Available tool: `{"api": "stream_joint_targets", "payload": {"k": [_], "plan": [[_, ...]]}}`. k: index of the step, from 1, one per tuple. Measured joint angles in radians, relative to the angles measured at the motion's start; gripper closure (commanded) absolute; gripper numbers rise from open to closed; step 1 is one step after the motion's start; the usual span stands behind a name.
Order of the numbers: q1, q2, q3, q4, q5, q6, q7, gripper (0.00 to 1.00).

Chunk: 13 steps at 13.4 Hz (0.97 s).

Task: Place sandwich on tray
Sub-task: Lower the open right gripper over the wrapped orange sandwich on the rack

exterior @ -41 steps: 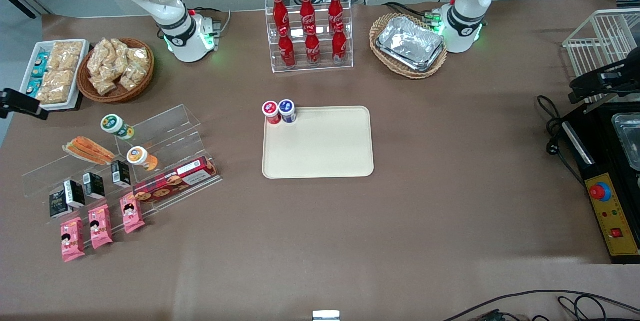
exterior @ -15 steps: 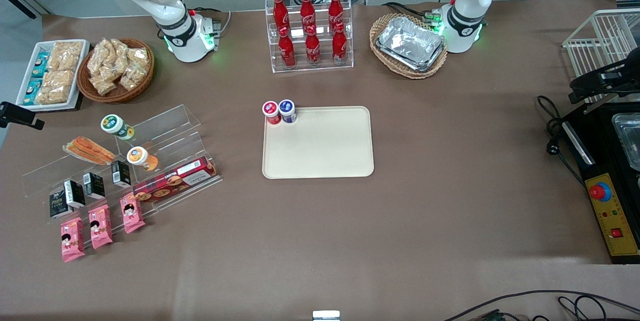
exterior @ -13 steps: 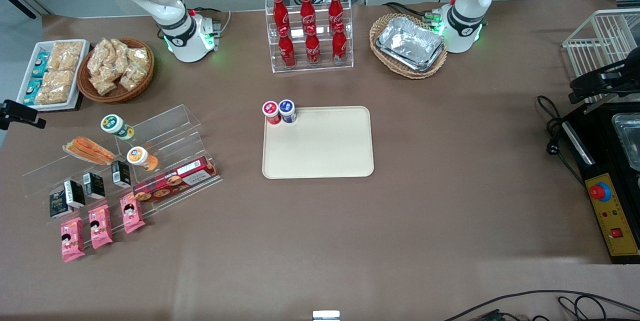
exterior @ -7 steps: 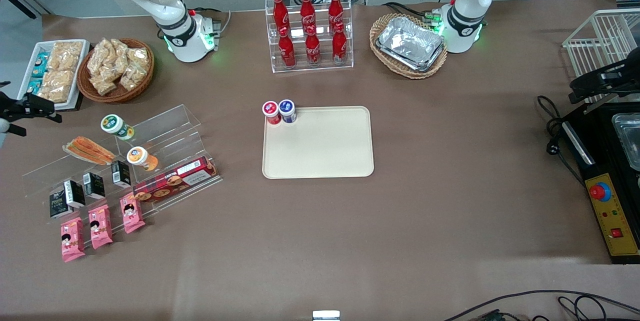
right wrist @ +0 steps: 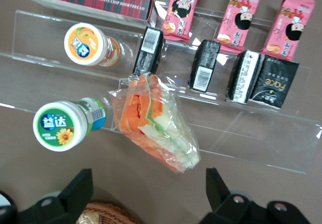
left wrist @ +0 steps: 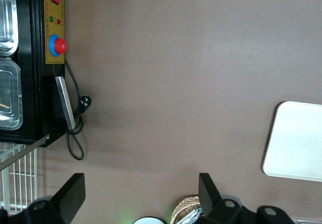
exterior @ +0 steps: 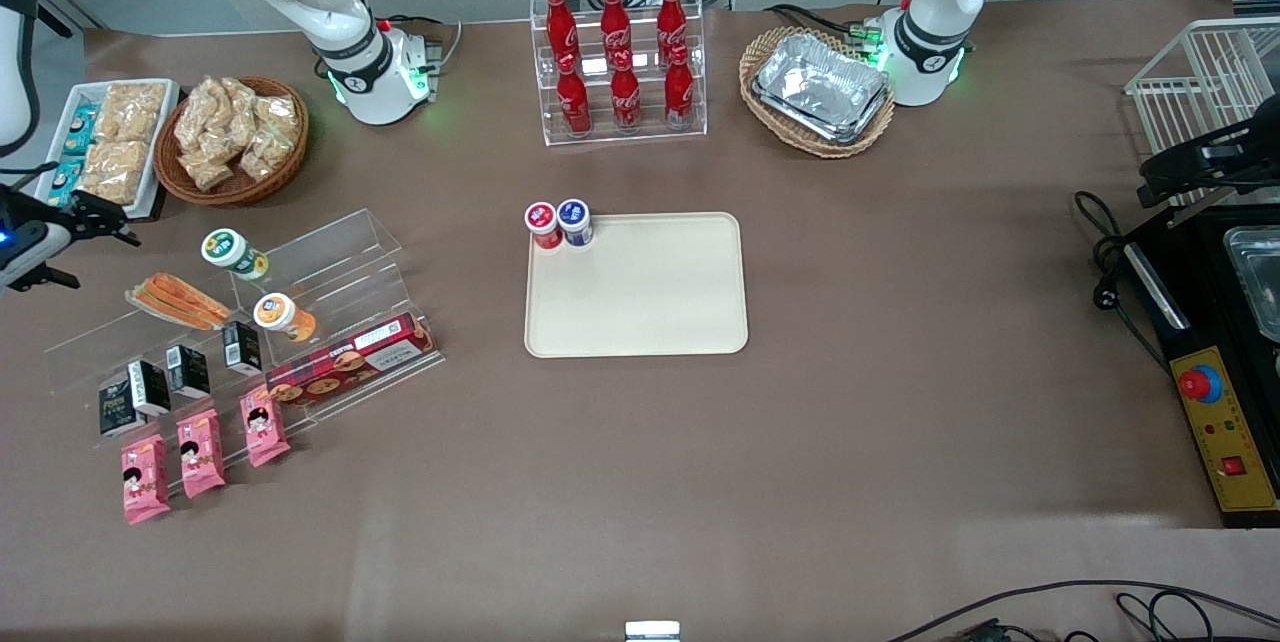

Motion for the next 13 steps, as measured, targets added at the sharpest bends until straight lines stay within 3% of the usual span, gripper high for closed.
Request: {"api": "stream_joint_targets", "payload": {"k": [7, 13], "plan": [[0.01, -0.001, 0.008, -0.083, 0.002, 0.138, -0.158, 0.0], [0.016, 0.006, 0.011, -0.122, 0.002, 0.21, -0.192, 0.0]]}}
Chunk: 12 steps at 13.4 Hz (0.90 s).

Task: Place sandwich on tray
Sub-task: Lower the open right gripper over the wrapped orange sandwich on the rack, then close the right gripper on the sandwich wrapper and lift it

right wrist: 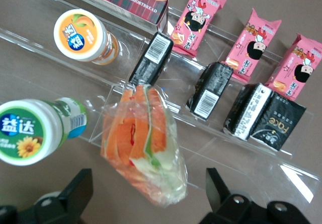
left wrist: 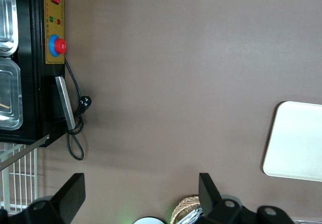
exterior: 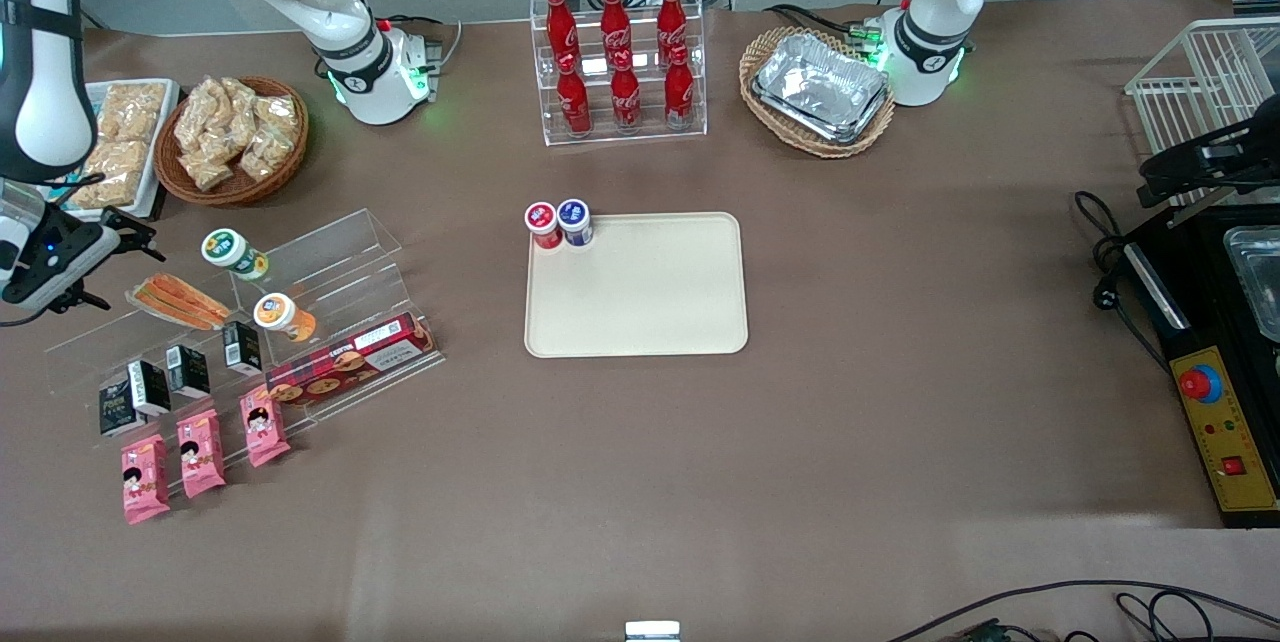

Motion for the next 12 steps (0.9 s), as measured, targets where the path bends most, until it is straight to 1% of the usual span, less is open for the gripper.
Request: {"api": "stream_joint_targets", "payload": {"k": [5, 6, 7, 8, 10, 12], "plan": [[0.011, 0.005, 0.002, -0.018, 0.0, 0.051, -0.001, 0.0], [0.011, 0.008, 0.002, -0.018, 0.0, 0.057, -0.001, 0.02], [0.011, 0.011, 0.002, -0.018, 0.0, 0.061, -0.002, 0.07], [0.011, 0.014, 0.002, -0.018, 0.0, 0.064, -0.002, 0.15], [0.011, 0.018, 0.002, -0.018, 0.0, 0.069, -0.007, 0.24], [0.011, 0.026, 0.002, -0.019, 0.0, 0.075, -0.012, 0.24]]}}
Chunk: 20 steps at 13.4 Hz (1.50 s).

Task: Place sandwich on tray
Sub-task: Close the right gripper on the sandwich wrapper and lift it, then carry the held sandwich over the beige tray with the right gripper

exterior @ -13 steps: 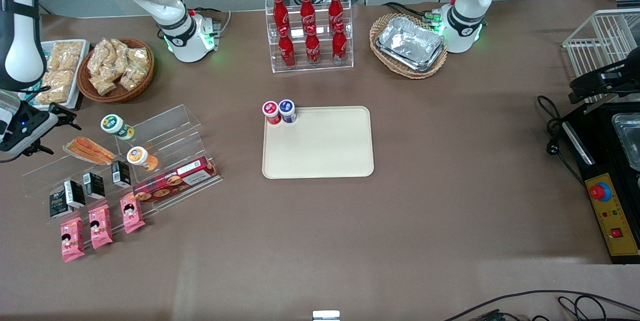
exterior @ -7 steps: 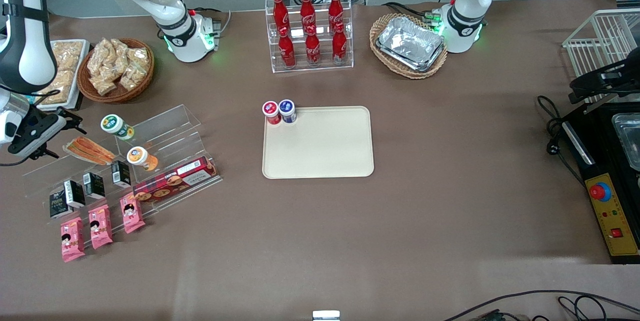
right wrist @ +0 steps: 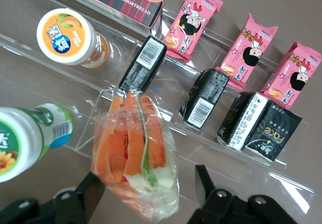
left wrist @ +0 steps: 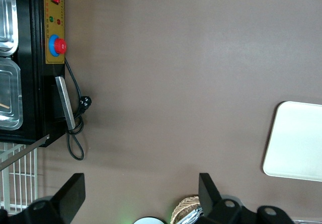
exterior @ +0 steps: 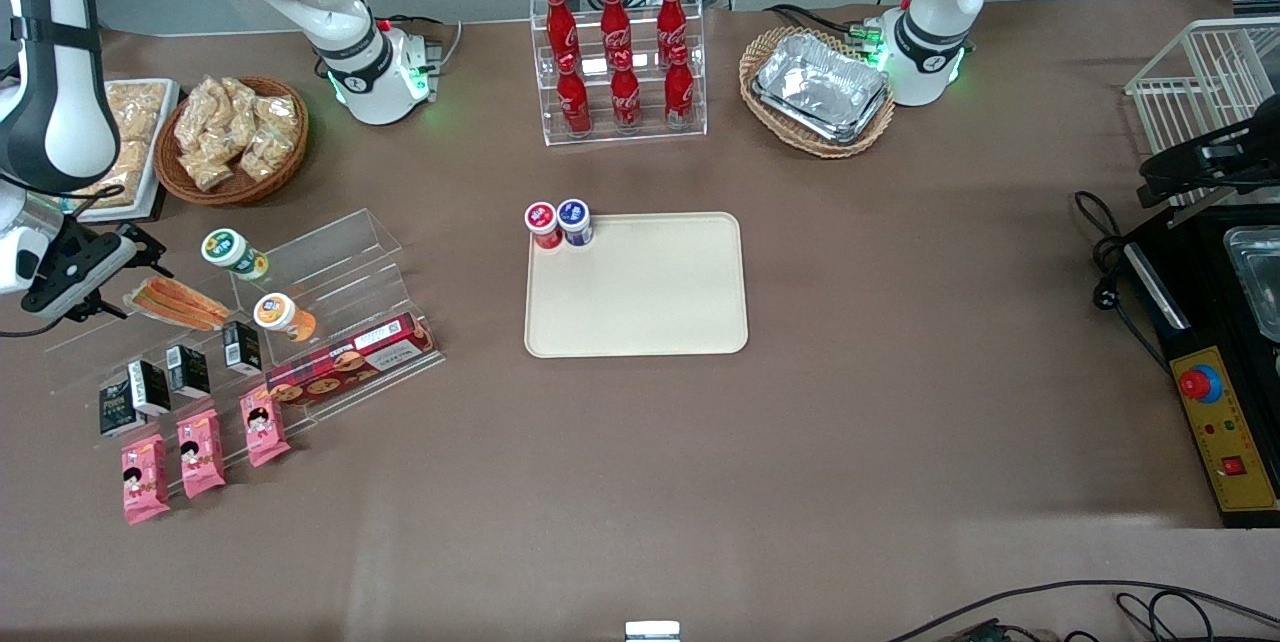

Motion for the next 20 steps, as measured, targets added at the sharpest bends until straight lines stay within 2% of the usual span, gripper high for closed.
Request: {"api": "stream_joint_targets", "payload": {"k": [1, 2, 4, 5, 8, 14, 17, 20], "plan": [[0.0, 0.003, 0.0, 0.0, 0.007, 0.001, -0.001, 0.27], [0.0, 0.005, 0.0, 0.0, 0.017, 0.001, -0.005, 0.36], [0.002, 0.011, 0.0, 0.0, 0.032, 0.003, -0.024, 0.42], [0.003, 0.012, 0.0, 0.0, 0.037, 0.004, -0.034, 0.5], [0.005, 0.012, 0.0, 0.0, 0.042, 0.007, -0.054, 0.59], [0.007, 0.01, 0.0, 0.055, 0.043, -0.023, -0.087, 0.6], [0.013, 0.006, 0.007, 0.164, 0.045, -0.167, -0.092, 0.6], [0.087, -0.002, 0.014, 0.26, 0.052, -0.287, -0.085, 0.6]]}}
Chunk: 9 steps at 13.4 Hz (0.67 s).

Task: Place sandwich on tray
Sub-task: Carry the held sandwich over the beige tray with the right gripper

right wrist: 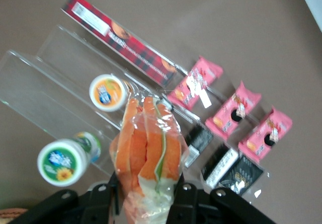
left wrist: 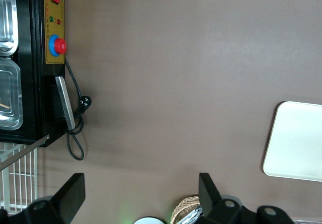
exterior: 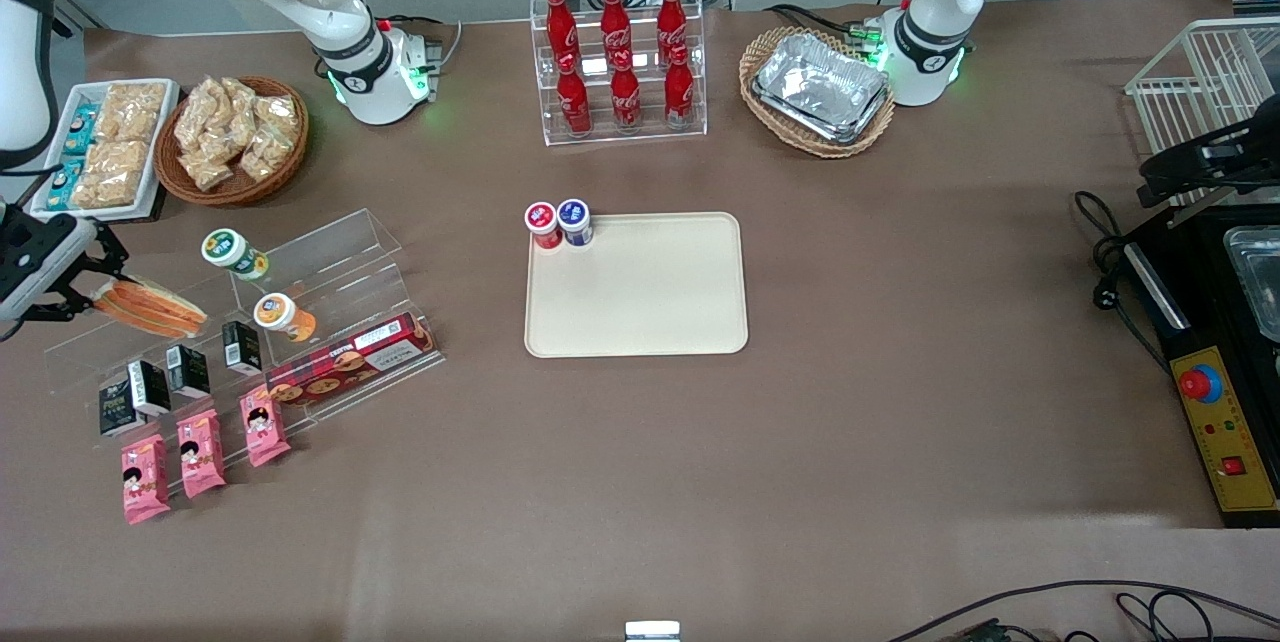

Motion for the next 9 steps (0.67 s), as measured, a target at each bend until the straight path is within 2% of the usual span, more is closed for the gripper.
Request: {"api": "stream_joint_targets", "payload": {"k": [3, 9], "plan": [[0.111, -0.002, 0.029, 0.044, 0.003, -0.057, 0.115, 0.6], [0.294, 0.031, 0.172, 0.091, 0.004, -0.052, 0.268, 0.6]]}}
